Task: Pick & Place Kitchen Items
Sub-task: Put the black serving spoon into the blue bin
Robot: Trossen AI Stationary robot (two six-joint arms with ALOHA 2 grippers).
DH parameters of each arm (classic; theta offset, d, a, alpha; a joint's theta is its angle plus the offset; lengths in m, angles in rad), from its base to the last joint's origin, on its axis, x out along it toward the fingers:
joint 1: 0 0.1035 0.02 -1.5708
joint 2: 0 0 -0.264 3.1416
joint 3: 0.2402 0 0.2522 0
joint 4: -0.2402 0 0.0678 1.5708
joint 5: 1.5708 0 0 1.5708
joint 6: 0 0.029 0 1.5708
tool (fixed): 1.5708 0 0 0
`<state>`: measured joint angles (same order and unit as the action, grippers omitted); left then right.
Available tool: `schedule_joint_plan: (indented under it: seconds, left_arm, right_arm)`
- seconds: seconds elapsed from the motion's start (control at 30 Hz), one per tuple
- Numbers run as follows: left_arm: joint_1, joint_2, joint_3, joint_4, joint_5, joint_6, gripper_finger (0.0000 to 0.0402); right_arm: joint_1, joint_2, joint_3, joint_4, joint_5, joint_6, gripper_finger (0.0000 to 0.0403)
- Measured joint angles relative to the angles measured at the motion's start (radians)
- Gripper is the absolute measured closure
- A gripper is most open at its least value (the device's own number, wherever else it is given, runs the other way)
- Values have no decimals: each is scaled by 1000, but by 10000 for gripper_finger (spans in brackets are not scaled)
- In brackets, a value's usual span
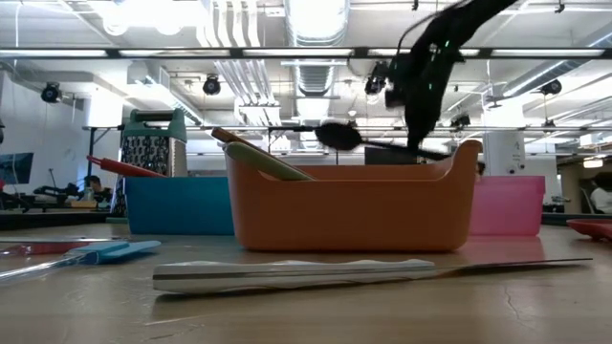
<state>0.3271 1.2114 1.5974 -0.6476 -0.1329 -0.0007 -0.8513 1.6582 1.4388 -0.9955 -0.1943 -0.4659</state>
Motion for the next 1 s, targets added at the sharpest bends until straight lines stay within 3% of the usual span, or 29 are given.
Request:
schedule_joint_plan:
  seconds: [0.27, 0.53, 0.7, 0.87, 1.0]
  left_arm:
    - [0, 2, -42, 89, 0, -8, 223]
    - [0, 41, -244, 655, 19, 0, 223]
    - [14, 121, -290, 932, 160, -28, 223]
    - [31, 230, -222, 937, 358, -88, 223]
    - [31, 305, -150, 936, 424, -100, 223]
  right_arm:
    - [10, -237, 79, 103, -83, 151, 392]
    - [68, -438, 70, 503, -246, 394, 392]
    - [139, -472, 68, 608, -296, 467, 392]
    - [223, -472, 67, 644, -315, 490, 392]
    - [274, -466, 67, 656, -315, 493, 392]
